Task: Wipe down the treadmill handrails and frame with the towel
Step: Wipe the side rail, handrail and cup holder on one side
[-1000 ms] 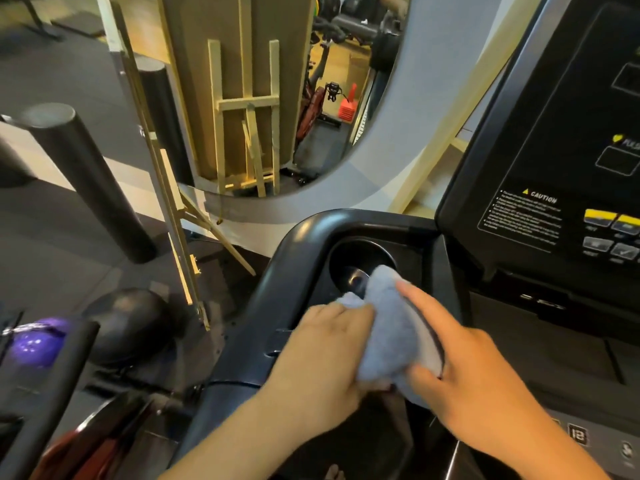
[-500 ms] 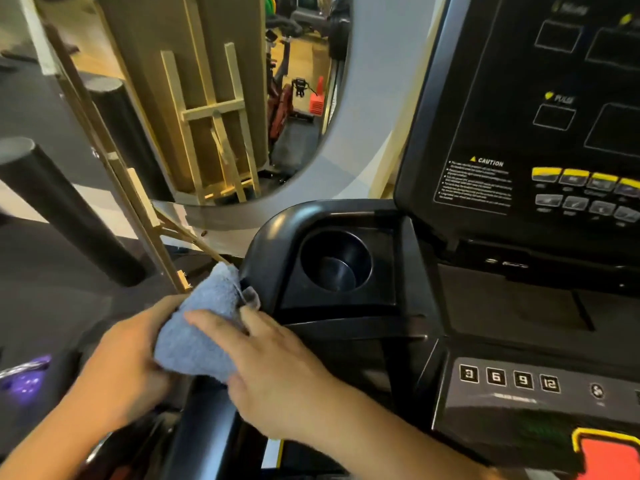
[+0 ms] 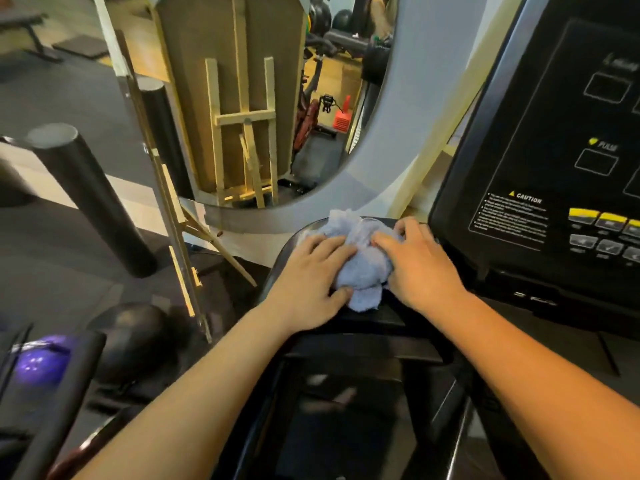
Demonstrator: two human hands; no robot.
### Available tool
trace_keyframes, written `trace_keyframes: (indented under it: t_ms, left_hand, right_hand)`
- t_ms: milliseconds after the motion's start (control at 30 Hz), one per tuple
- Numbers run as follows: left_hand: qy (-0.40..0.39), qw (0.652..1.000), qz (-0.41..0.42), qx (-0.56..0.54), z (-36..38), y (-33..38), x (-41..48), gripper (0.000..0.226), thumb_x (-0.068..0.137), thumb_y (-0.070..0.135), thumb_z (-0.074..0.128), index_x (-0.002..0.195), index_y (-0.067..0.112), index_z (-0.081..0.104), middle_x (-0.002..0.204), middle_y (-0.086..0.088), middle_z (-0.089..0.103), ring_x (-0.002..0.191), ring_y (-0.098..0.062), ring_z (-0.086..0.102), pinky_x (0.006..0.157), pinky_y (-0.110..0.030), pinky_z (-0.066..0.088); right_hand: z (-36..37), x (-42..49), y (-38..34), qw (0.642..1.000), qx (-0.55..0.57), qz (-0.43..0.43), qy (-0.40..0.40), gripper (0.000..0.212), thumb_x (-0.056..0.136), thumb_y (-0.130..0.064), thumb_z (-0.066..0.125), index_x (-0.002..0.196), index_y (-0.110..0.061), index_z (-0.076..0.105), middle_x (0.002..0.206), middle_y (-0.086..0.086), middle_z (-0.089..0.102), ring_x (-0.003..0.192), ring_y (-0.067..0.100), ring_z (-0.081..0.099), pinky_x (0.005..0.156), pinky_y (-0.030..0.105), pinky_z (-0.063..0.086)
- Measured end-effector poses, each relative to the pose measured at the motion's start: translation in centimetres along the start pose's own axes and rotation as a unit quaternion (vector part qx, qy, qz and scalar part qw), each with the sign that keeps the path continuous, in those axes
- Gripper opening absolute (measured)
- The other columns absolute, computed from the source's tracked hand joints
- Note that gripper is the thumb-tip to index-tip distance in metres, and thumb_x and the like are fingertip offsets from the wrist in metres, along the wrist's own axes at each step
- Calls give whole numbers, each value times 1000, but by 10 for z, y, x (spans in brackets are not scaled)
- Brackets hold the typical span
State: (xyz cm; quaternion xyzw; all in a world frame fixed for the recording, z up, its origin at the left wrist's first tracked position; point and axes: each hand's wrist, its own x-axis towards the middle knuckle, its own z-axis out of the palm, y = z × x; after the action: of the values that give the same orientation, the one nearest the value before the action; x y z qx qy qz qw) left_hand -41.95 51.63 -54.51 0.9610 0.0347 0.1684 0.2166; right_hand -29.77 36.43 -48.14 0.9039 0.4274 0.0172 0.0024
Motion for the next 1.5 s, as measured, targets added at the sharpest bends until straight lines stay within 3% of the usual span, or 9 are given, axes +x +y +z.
trace_keyframes:
  t_ms: [233, 467, 633, 800, 1000, 1167, 1333, 1400, 1500]
  left_hand:
    - [57, 979, -34, -191, -13, -13, 10, 52, 70, 20, 67, 122, 18, 62, 121, 4, 60, 114, -8, 45, 99, -5, 23]
    - [96, 972, -110, -185, -14, -8, 9, 63, 67, 32, 67, 125, 18, 49, 114, 7, 50, 106, -9, 45, 95, -28, 39]
    - [111, 977, -126, -133, -14, -2, 7, 51, 70, 42, 68, 112, 19, 53, 94, 3, 56, 87, -12, 49, 79, -31, 45]
    - [104, 983, -58, -139, -14, 2, 5, 38, 78, 40, 68, 103, 16, 53, 81, 3, 60, 72, -13, 54, 70, -37, 48]
    - [114, 967, -83, -210, -13, 1, -1, 43, 89, 44, 59, 123, 21, 47, 93, 8, 65, 82, -8, 60, 75, -29, 51]
    - [166, 948, -150, -226, -17, 1, 2, 22, 100, 23, 48, 118, 12, 53, 85, 12, 58, 78, -5, 53, 74, -27, 42]
    - [155, 951, -163, -213, -14, 0, 5, 30, 98, 27, 37, 120, 12, 52, 102, -3, 64, 95, -16, 58, 84, -37, 47]
    - [156, 949, -167, -216, -14, -1, 4, 31, 97, 26, 36, 119, 11, 52, 103, -4, 65, 95, -18, 59, 85, -39, 48]
    - [157, 947, -169, -223, -14, -1, 3, 30, 97, 26, 36, 116, 11, 53, 101, -5, 65, 93, -20, 59, 84, -41, 48]
  right_hand:
    - [-9, 7, -25, 992, -13, 42, -120, 48, 78, -18, 72, 118, -15, 45, 109, 14, 49, 97, 38, 59, 69, 36, 43]
    - [33, 30, -39, 955, 172, 92, -222, 94, 81, -32, 70, 152, -13, 10, 129, 15, 53, 112, 30, 57, 91, 36, 49]
    - [-11, 30, -26, 958, 99, 40, -267, 35, 78, -27, 71, 108, -20, 55, 106, 5, 64, 88, 21, 58, 69, 28, 47]
    - [-33, 12, -37, 968, 146, -94, -180, 110, 56, -37, 82, 146, -38, 18, 145, -5, 32, 125, 16, 44, 98, 38, 47]
    - [-19, 32, -32, 959, 176, -35, -221, 31, 57, -37, 75, 80, -24, 59, 70, -4, 66, 71, 13, 65, 70, 41, 56]
    - [2, 57, -24, 853, 422, 113, -287, 42, 53, -21, 83, 94, -19, 73, 95, 4, 75, 97, 23, 70, 89, 44, 53]
    - [13, 47, -5, 743, 569, 223, -273, 29, 82, 1, 68, 109, -10, 68, 102, 9, 74, 95, 20, 70, 81, 35, 56]
    - [6, 46, -8, 811, 491, 203, -245, 24, 79, -12, 74, 103, -14, 69, 97, 7, 74, 88, 19, 70, 74, 34, 57]
    - [-23, 48, -22, 977, 47, 42, -205, 32, 72, -41, 75, 83, -15, 60, 84, 4, 64, 71, 18, 59, 54, 27, 43]
